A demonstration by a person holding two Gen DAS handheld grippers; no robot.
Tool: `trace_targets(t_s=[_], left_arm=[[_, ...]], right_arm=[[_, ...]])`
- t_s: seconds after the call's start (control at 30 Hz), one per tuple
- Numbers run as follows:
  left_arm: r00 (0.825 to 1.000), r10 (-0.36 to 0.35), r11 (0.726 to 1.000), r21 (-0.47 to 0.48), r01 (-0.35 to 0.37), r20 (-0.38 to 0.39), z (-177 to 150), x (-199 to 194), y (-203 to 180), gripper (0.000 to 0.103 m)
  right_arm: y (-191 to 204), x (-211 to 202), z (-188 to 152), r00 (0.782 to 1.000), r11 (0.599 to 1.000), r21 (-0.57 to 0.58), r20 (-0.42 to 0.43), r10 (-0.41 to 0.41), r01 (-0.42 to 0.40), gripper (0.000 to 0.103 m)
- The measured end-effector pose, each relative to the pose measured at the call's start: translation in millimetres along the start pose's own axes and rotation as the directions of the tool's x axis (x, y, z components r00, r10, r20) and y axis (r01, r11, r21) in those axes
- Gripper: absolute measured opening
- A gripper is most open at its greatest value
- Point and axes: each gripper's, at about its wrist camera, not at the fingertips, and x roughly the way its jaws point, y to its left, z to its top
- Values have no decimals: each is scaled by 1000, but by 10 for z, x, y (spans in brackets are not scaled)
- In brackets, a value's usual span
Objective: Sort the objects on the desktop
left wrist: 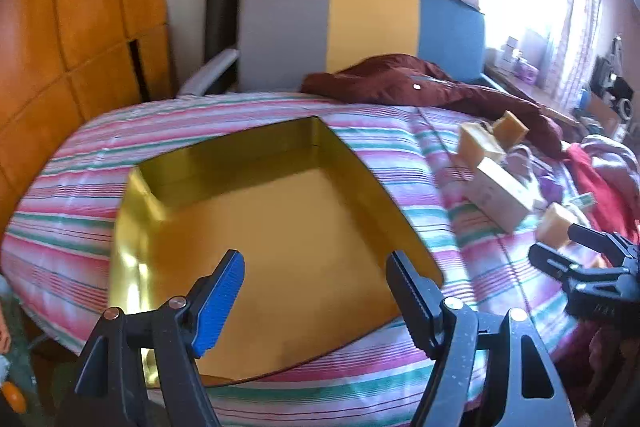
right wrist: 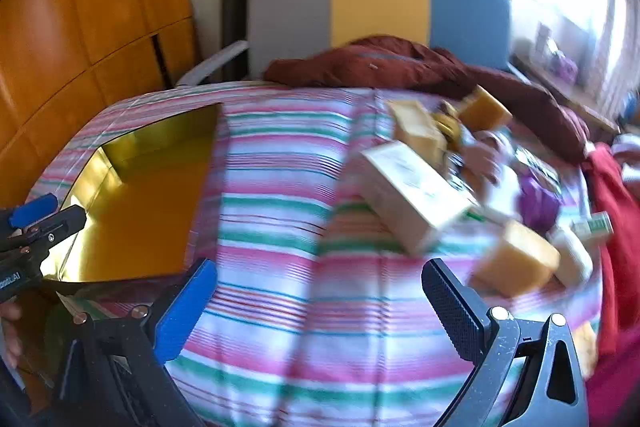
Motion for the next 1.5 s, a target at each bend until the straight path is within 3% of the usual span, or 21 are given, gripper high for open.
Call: trace_targets(t_s=[0.27, 0.47, 0.63, 0.77, 0.83, 0.93, 1.17, 1.33, 1.4, 1.5], left_arm=[[991, -128, 991, 32, 130, -44, 111, 156, -363, 75], [972, -219, 971, 76, 225, -88, 201, 281, -744, 75], [943, -306, 943, 92, 319, -129, 337, 394, -1072, 75], [919, -357, 923, 87, 374, -169, 463, 576, -1354, 75], [905, -375, 914, 81, 397, -201, 493, 675, -1449, 76], [883, -398, 907, 37, 419, -251, 566, 871, -1622, 80], [846, -409, 911, -97, 401, -342, 741, 1295, -1864, 82], [861, -357, 934, -142, 328, -363, 922, 1486, -1999, 82], [875, -311, 950, -128, 283, -371, 984, 1552, -2068, 89], [874, -255, 967, -99, 235, -414, 992, 1699, -2191, 90]], right_arm=[[-1056, -353, -172, 986, 988, 88, -113, -119, 129, 103], [-1627, -366, -310, 939, 975, 26, -276, -204, 220, 103], [-1901, -142, -382, 894, 974, 49, -410, -182, 221, 103], [-1983, -64, -381, 874, 974, 107, -469, -126, 198, 102], [-2011, -3, -397, 866, 975, 126, -490, -101, 185, 96], [-2005, 55, -438, 850, 976, 82, -510, -131, 200, 76], [-1967, 13, -467, 869, 978, 50, -471, -155, 202, 68], [-1978, -11, -470, 882, 980, 65, -449, -141, 190, 68], [-1947, -67, -440, 887, 981, 68, -443, -133, 182, 68], [-1979, -63, -422, 895, 982, 85, -431, -118, 170, 68]])
